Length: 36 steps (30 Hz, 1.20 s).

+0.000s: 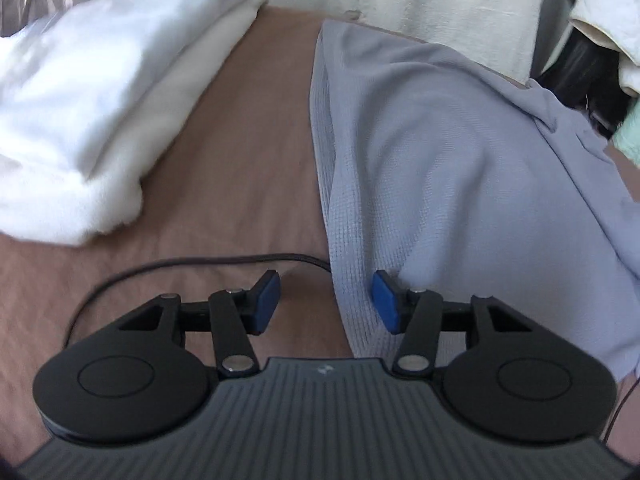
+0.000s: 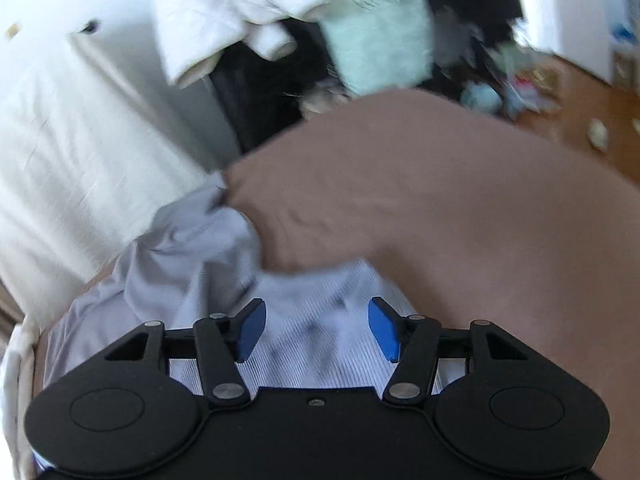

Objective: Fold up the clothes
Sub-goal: 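Open both grippers and release the shirt, then lower the left gripper onto the grey shirt hem and close on it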

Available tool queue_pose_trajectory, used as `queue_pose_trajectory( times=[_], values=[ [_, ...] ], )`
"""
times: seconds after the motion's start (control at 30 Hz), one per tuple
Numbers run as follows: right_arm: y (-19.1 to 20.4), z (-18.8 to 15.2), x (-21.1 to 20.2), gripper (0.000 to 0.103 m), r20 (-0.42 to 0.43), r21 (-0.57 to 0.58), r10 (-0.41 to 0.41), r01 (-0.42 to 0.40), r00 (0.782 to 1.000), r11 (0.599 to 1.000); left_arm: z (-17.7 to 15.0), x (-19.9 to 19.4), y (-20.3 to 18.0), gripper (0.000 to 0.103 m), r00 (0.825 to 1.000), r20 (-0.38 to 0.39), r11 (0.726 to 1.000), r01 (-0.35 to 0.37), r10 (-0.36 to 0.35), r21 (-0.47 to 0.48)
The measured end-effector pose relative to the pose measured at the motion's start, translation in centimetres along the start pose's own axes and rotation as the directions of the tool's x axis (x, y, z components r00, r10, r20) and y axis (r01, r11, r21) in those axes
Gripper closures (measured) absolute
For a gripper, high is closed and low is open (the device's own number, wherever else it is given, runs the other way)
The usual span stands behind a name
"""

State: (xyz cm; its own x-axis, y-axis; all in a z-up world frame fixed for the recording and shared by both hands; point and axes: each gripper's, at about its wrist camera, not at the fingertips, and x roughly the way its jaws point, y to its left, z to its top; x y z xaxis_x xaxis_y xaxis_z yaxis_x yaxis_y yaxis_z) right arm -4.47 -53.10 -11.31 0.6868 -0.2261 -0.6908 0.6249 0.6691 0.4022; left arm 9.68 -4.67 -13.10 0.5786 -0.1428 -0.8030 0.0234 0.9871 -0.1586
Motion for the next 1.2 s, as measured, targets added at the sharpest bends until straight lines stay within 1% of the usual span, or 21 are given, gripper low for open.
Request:
queue_pose_trajectory(
  times=[0.07, 0.13, 0.17, 0.23, 0.33, 0.37, 0.5, 0.6, 0.67, 0.7, 0.77, 0.83, 0.87, 0.9, 0.97, 1.03, 1.07, 1.13, 1.17, 1.2],
  values=[
    [-0.2, -1.1, 0.4, 0.041, -0.071, 0.009, -0.038, 0.038, 0.997, 0.999, -0.2, -1.0, -0.1, 0.052, 1.000, 0.003, 1.000, 0.002, -0.003, 0.028],
    [0.3, -1.4, 0.3, 0.041, -0.081, -0.031, -0.061, 0.059, 0.995, 0.998, -0.4, -2.0, -0.1, 0.052, 1.000, 0.007, 0.998, 0.005, -0.005, 0.056],
    [0.3, -1.3, 0.1, 0.040, -0.076, -0.032, -0.056, 0.054, 0.996, 0.998, -0.4, -2.5, -0.1, 0.052, 1.000, 0.009, 0.998, 0.006, -0.007, 0.070],
    [-0.7, -1.1, -0.6, 0.040, -0.060, 0.041, 0.002, 0.001, 0.998, 0.999, -0.6, -3.5, -0.2, 0.052, 1.000, 0.012, 0.995, 0.008, -0.009, 0.098],
    [-2.4, -0.4, -1.2, 0.040, -0.039, 0.152, 0.105, -0.098, 0.994, 0.983, -1.1, -4.6, -0.1, 0.052, 0.999, 0.019, 0.990, 0.024, -0.027, 0.139],
    [-2.5, -0.3, -1.5, 0.040, -0.048, 0.146, 0.125, -0.117, 0.991, 0.982, -1.3, -4.9, 0.0, 0.052, 0.999, 0.022, 0.988, 0.032, -0.036, 0.153],
    [-1.4, 0.3, -3.0, 0.040, -0.132, 0.007, 0.164, -0.164, 0.978, 0.986, -2.0, -5.9, 0.4, 0.052, 0.997, 0.032, 0.977, 0.063, -0.071, 0.206],
    [-0.5, 0.7, -4.2, 0.040, -0.198, -0.094, 0.183, -0.205, 0.963, 0.974, -2.6, -6.6, 0.5, 0.052, 0.995, 0.038, 0.966, 0.078, -0.090, 0.246],
    [0.1, 0.9, -4.9, 0.039, -0.242, -0.160, 0.192, -0.234, 0.951, 0.959, -2.9, -6.6, -0.1, 0.052, 0.995, 0.028, 0.962, 0.089, -0.100, 0.259],
    [0.3, 1.0, -5.5, 0.038, -0.250, -0.198, 0.187, -0.240, 0.950, 0.950, -3.0, -6.6, -0.4, 0.052, 0.994, 0.022, 0.960, 0.096, -0.105, 0.264],
    [0.3, 0.9, -6.6, 0.036, -0.231, -0.292, 0.135, -0.201, 0.963, 0.935, -3.3, -6.5, -1.1, 0.052, 0.993, 0.009, 0.953, 0.107, -0.114, 0.285],
    [-0.3, 0.6, -6.4, 0.036, -0.219, -0.360, 0.039, -0.118, 0.975, 0.926, -4.0, -6.3, -1.7, 0.050, 0.993, -0.021, 0.940, 0.118, -0.118, 0.321],
    [-0.6, 0.5, -6.1, 0.036, -0.213, -0.390, -0.013, -0.073, 0.977, 0.918, -4.5, -6.1, -1.9, 0.043, 0.992, -0.044, 0.932, 0.126, -0.118, 0.341],
    [-1.1, 0.5, -6.0, 0.036, -0.222, -0.389, -0.026, -0.064, 0.975, 0.919, -5.0, -5.9, -2.1, 0.041, 0.991, -0.068, 0.923, 0.134, -0.117, 0.360],
    [-2.3, 0.6, -5.7, 0.036, -0.262, -0.339, 0.005, -0.097, 0.965, 0.936, -6.1, -5.5, -1.9, 0.041, 0.989, -0.101, 0.917, 0.141, -0.111, 0.374],
    [-3.4, 0.6, -5.6, 0.036, -0.289, -0.302, 0.040, -0.130, 0.957, 0.944, -5.8, -4.9, -1.3, 0.042, 0.990, -0.100, 0.938, 0.123, -0.095, 0.323],
    [-3.8, 0.5, -5.6, 0.036, -0.288, -0.304, 0.044, -0.135, 0.957, 0.943, -5.7, -4.6, -1.0, 0.044, 0.991, -0.099, 0.949, 0.113, -0.087, 0.295],
    [-4.5, 0.4, -5.1, 0.036, -0.282, -0.318, 0.026, -0.119, 0.959, 0.940, -4.5, -4.5, -0.4, 0.044, 0.996, -0.027, 0.969, 0.088, -0.084, 0.232],
    [-4.8, 0.2, -4.7, 0.036, -0.275, -0.332, 0.014, -0.109, 0.961, 0.937, -4.1, -4.5, -0.3, 0.044, 0.996, 0.000, 0.973, 0.087, -0.089, 0.213],
    [-5.1, -0.1, -4.2, 0.036, -0.269, -0.346, 0.004, -0.100, 0.963, 0.933, -4.1, -4.4, -0.3, 0.044, 0.996, -0.006, 0.974, 0.094, -0.094, 0.207]
  ],
)
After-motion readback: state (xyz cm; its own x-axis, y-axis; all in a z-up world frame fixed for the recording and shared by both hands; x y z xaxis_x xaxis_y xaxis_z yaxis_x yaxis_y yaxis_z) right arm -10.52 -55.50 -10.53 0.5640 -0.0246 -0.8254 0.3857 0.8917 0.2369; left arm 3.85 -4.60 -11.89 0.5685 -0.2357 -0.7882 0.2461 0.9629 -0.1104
